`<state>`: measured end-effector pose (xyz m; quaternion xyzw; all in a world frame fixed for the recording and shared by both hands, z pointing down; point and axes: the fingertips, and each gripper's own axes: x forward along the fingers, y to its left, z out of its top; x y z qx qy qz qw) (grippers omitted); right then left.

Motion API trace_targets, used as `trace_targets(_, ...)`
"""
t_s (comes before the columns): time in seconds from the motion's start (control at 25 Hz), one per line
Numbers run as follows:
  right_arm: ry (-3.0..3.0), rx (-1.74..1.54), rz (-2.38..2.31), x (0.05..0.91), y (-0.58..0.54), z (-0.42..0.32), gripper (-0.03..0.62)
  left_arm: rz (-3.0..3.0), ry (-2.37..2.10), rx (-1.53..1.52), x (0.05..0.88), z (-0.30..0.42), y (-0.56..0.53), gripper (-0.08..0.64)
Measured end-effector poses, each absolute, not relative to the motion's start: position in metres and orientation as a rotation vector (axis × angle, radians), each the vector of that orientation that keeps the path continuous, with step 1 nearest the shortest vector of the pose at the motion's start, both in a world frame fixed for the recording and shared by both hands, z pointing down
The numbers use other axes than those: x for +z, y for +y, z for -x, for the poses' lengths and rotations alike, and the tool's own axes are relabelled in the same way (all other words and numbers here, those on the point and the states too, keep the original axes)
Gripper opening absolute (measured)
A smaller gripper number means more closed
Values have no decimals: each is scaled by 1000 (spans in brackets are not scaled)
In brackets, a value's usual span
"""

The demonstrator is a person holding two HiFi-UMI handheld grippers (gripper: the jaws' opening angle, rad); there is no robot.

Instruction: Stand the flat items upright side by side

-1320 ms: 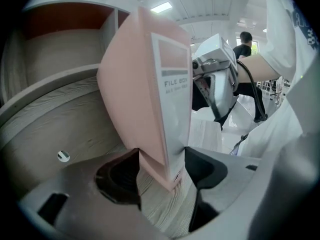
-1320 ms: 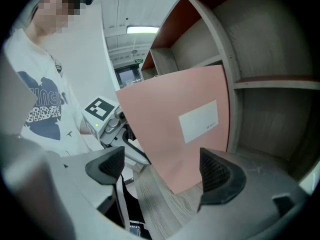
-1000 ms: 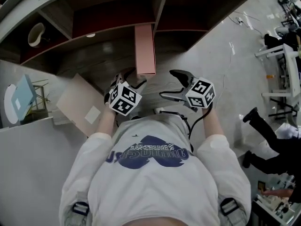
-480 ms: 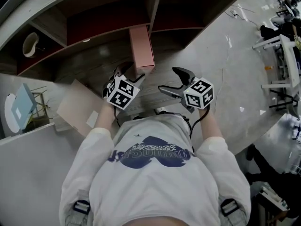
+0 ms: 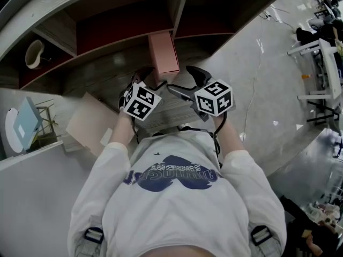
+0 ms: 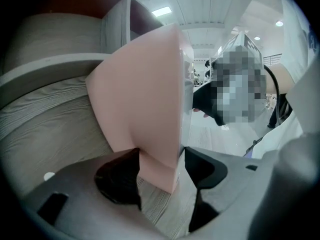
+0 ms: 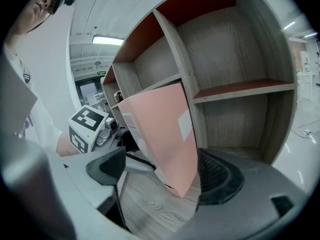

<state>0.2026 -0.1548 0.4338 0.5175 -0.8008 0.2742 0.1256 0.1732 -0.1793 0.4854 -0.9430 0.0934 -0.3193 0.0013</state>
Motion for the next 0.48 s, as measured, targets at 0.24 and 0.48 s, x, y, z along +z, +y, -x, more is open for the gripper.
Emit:
trace_targets(0.24, -2330, 752, -1490, 431, -175, -194, 449, 2977, 270, -995, 485, -176, -181, 291)
trace_targets(0.48, -2297, 720, -1493, 434, -186, -193, 449, 2990, 265, -998, 487, -178, -182, 293)
